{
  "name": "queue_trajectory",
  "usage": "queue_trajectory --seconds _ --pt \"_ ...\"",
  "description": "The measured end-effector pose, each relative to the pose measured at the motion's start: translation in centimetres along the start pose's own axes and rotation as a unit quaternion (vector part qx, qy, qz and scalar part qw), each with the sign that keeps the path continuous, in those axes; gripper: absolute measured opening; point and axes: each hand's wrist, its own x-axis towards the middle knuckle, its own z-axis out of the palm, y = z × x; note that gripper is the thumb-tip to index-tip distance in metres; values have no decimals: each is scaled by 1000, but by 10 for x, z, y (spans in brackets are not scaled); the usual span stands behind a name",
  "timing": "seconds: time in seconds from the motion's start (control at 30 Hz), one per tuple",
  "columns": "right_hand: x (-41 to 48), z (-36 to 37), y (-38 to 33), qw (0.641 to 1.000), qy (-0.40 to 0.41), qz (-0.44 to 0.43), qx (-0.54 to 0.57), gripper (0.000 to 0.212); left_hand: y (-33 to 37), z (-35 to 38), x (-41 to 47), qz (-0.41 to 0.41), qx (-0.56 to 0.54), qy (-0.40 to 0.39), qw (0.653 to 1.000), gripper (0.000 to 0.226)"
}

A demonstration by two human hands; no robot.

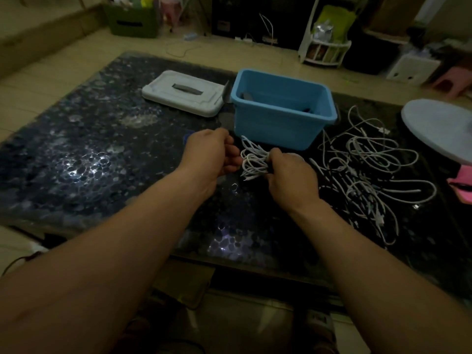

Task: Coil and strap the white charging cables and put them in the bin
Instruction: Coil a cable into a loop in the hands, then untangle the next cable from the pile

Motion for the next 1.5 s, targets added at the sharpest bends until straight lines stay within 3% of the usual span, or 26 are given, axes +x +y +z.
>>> queue_trajectory --seconds 0.23,0.43,0.63,0.77,0.87,1.0,1.13,1.23,1.33,1.43,1.5 --pt "26 15 -4 999 45 27 -10 28 -3 12 -10 8 -9 -18 1000 16" --pt "1 -19 19 997 54 15 45 36 -1 22 -14 15 21 -29 999 14" --pt "-27 -78 83 971 97 158 149 18 -21 39 -35 23 116 -114 986 22" --pt "-54 -104 111 947 74 235 207 15 -42 57 -51 40 211 -185 959 39" --pt "-68 -107 117 953 17 222 205 15 -43 76 -58 54 230 -192 953 30" --pt "-82 -102 109 963 -128 157 180 11 -32 86 -70 91 239 -184 949 25" --pt "-103 -76 87 971 -211 73 90 31 -19 84 -73 85 265 -186 942 22" --pt "-99 -67 76 982 -166 50 75 18 -15 85 -75 88 275 -184 940 22" --pt "-78 -85 71 973 -69 124 184 15 -21 81 -75 86 279 -185 938 26" --pt "-72 -112 62 949 -14 138 282 11 -42 70 -70 -8 215 -195 957 49" --pt "-80 -119 47 946 -71 67 308 11 -54 67 -64 -82 149 -220 961 64"
